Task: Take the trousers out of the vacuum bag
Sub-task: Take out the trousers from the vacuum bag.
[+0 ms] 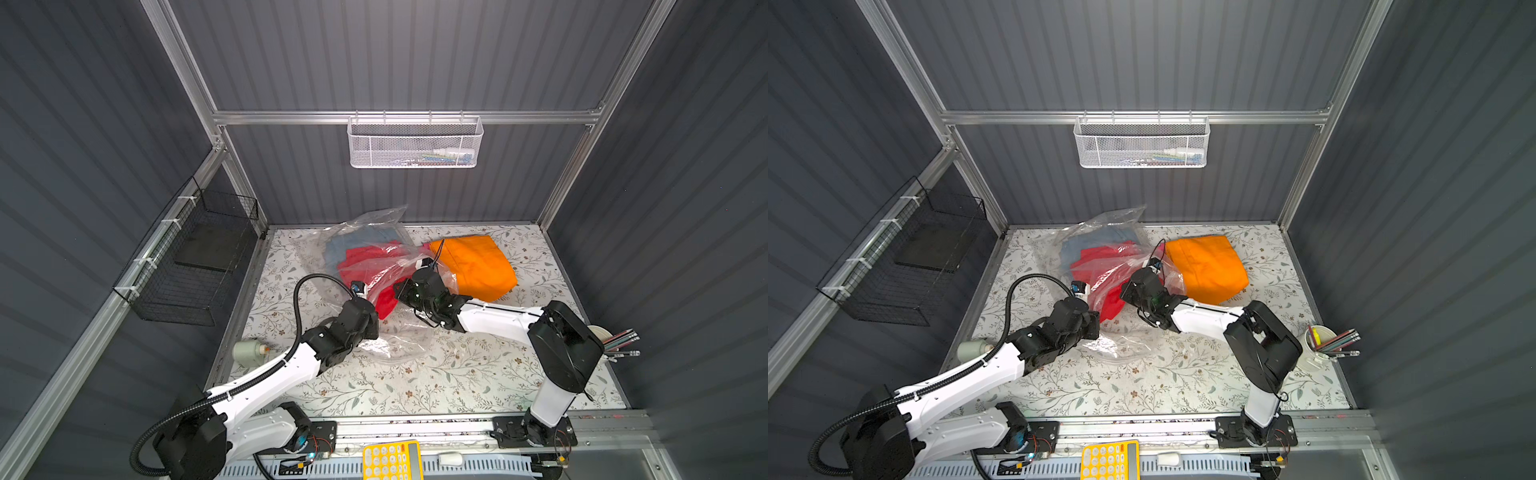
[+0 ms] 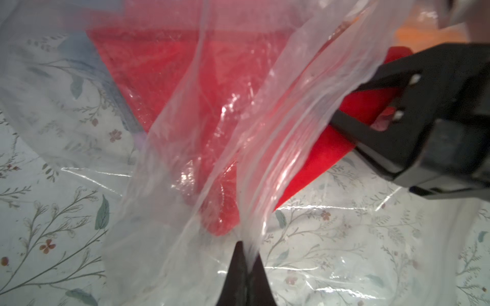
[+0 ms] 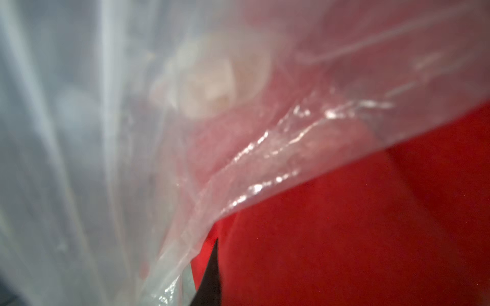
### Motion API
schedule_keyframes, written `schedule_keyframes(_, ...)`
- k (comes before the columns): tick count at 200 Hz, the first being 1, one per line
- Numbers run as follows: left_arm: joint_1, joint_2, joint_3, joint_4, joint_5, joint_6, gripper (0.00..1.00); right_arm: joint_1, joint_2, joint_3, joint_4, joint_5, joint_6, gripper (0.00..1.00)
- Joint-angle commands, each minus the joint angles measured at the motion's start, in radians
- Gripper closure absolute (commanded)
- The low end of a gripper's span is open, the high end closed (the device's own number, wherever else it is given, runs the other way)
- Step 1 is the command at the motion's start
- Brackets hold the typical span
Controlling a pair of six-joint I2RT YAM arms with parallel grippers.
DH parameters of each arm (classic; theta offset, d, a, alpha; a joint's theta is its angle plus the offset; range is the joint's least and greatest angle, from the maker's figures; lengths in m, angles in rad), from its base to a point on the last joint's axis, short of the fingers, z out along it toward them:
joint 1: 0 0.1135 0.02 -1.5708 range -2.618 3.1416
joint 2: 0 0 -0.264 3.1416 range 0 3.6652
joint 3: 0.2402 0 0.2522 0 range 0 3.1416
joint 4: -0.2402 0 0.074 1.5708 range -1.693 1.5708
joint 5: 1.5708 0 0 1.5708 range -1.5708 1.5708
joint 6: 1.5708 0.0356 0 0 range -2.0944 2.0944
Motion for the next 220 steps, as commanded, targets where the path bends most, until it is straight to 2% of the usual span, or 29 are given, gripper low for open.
schedule_keyframes(1, 0.0, 0.024, 0.003, -0.022, -0.058, -0.02, 1.0, -0.006, -0.068, 0.027, 0.017, -0.01, -0.043, 1.0)
schedule_keyframes(43, -0.001, 0.063, 0.047, -0.008, -0.086, -0.001, 1.0, 0.005, -0.228, -0.083, -0.008, -0.003, -0.004, 1.0)
schedule_keyframes(66, -0.001, 0.08, 0.056, 0.0, -0.091, 0.001, 1.0, 0.027, -0.261, -0.129, -0.026, 0.03, 0.004, 1.0)
schedule_keyframes(102, -0.001, 0.091, 0.072, 0.001, -0.099, 0.002, 1.0, 0.069, -0.25, -0.131, -0.029, 0.008, 0.039, 1.0)
schedule_keyframes(169, 0.0, 0.093, 0.088, -0.011, -0.135, 0.025, 1.0, 0.08, -0.476, -0.125, -0.163, 0.058, -0.026, 1.0)
schedule_keyframes(220, 0.0, 0.125, 0.107, 0.005, -0.134, 0.014, 1.0, 0.122, -0.551, -0.131, -0.212, 0.074, -0.024, 1.0)
